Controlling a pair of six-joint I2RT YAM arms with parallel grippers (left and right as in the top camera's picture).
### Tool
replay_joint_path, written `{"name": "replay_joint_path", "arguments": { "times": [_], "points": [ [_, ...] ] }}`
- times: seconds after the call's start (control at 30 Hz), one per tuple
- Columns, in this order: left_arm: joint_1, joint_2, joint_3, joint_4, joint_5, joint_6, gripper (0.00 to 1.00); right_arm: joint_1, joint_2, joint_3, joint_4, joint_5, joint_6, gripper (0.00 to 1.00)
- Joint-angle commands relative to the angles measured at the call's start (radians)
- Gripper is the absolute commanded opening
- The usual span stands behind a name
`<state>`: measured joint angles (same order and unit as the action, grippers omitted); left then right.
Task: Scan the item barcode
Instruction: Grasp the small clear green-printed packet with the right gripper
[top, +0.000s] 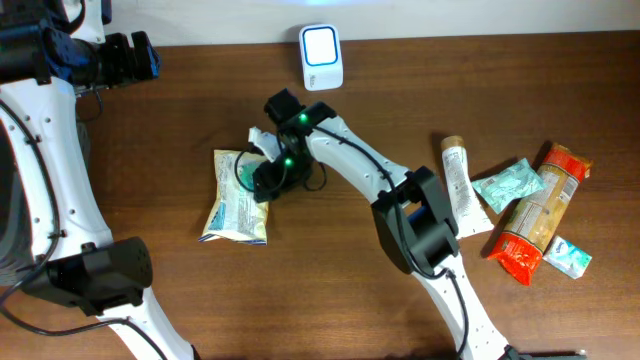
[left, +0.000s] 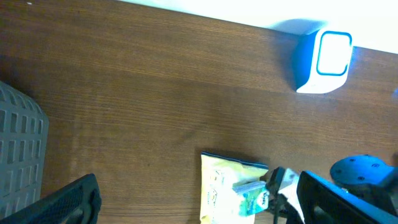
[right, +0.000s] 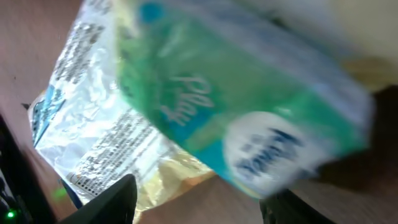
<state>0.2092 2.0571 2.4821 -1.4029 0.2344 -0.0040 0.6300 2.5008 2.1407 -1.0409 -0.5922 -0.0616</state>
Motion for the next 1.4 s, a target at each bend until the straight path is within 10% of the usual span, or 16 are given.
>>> {"name": "replay_joint_path", "arguments": {
  "times": [0.0, 0.13, 0.37, 0.6, 0.77, 1.07, 1.17, 1.3, 1.37],
  "points": [
    [0.003, 0.007, 0.002, 0.002, 0.000, 0.008, 0.99, -0.002, -0.026, 0.117, -0.059, 0.134, -0.119, 0.67],
    [0.003, 0.007, 0.002, 0.002, 0.000, 0.008, 0.99, -0.002, -0.026, 0.218, -0.027, 0.290, -0.404, 0.87],
    [0.003, 0.007, 0.002, 0.002, 0.000, 0.008, 0.99, -0.003, 0.062, 0.216, 0.017, 0.114, -0.466, 0.77],
    [0.003, 0.007, 0.002, 0.002, 0.000, 0.008, 0.99, -0.010, 0.133, 0.214, -0.002, 0.064, -0.445, 0.55],
    [0.003, 0.007, 0.002, 0.002, 0.001, 0.008, 0.99, -0.036, 0.124, 0.217, -0.056, 0.044, -0.322, 0.14],
    [0.003, 0.007, 0.002, 0.002, 0.001, 0.008, 0.99, -0.054, -0.050, 0.222, -0.288, -0.073, -0.178, 0.05],
    [0.003, 0.007, 0.002, 0.002, 0.000, 0.008, 0.99, -0.119, -0.034, 0.212, -0.302, -0.071, 0.166, 0.07],
    [0.003, 0.007, 0.002, 0.002, 0.000, 0.008, 0.99, -0.151, -0.006, 0.130, -0.272, -0.024, 0.273, 0.53],
    [0.003, 0.007, 0.002, 0.002, 0.000, 0.008, 0.99, -0.151, -0.005, 0.075, -0.266, 0.027, 0.272, 0.57]
  ]
}}
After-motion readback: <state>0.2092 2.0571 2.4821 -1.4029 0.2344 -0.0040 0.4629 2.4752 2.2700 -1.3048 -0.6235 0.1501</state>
